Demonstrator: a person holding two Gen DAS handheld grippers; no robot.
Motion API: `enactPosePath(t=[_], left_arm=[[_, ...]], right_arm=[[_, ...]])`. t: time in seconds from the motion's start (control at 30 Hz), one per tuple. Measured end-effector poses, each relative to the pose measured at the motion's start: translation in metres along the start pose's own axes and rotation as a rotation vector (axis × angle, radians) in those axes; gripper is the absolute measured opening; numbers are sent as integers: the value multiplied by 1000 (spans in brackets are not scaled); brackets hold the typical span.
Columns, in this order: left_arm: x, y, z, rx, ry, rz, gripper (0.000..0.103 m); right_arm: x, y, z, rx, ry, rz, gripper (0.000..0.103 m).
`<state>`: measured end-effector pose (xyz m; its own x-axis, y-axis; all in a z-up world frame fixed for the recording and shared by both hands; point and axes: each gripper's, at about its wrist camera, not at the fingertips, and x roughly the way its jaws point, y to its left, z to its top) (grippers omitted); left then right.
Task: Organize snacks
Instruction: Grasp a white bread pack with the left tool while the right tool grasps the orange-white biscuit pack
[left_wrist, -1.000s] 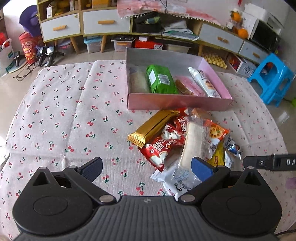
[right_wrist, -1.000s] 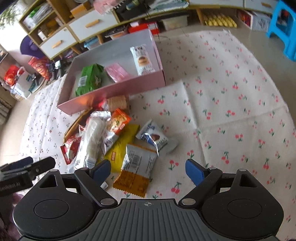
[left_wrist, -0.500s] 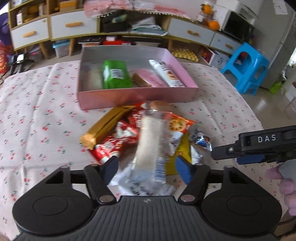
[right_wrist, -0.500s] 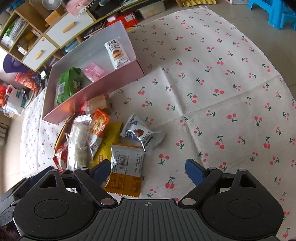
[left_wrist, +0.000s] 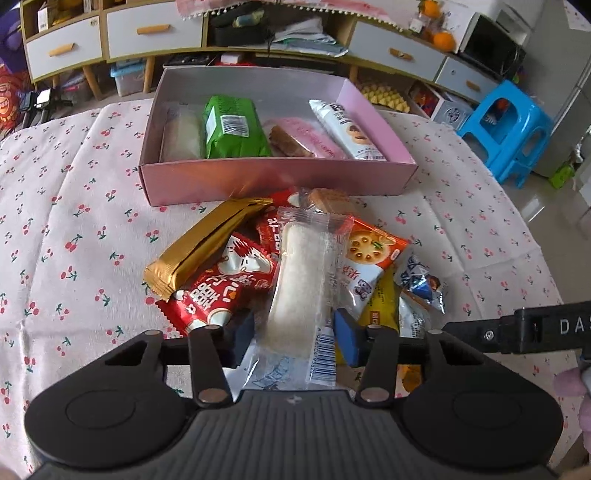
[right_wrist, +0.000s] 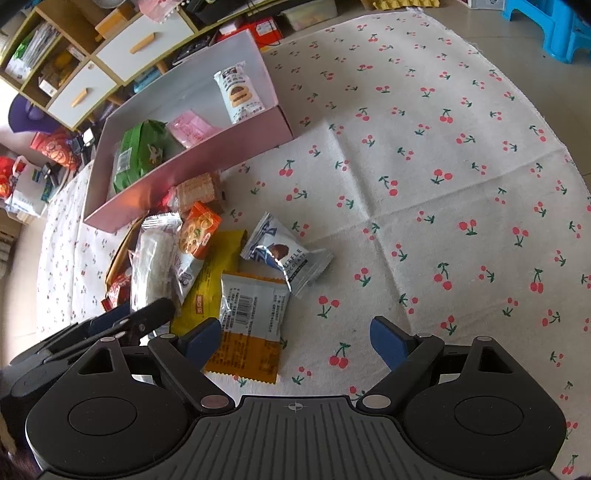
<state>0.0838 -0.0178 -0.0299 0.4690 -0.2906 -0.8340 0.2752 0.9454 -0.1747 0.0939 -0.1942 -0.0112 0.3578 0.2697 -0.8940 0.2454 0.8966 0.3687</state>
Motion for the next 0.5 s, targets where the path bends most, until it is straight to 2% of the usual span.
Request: enactPosePath(t=[0.1, 0.5], left_arm=[[-4, -1, 0, 8, 13, 17, 36], [-24, 11, -3, -6, 9, 30, 35]], right_arm=[[2, 3, 0, -9, 3, 3, 89], [13, 14, -1, -2, 2, 33, 87]])
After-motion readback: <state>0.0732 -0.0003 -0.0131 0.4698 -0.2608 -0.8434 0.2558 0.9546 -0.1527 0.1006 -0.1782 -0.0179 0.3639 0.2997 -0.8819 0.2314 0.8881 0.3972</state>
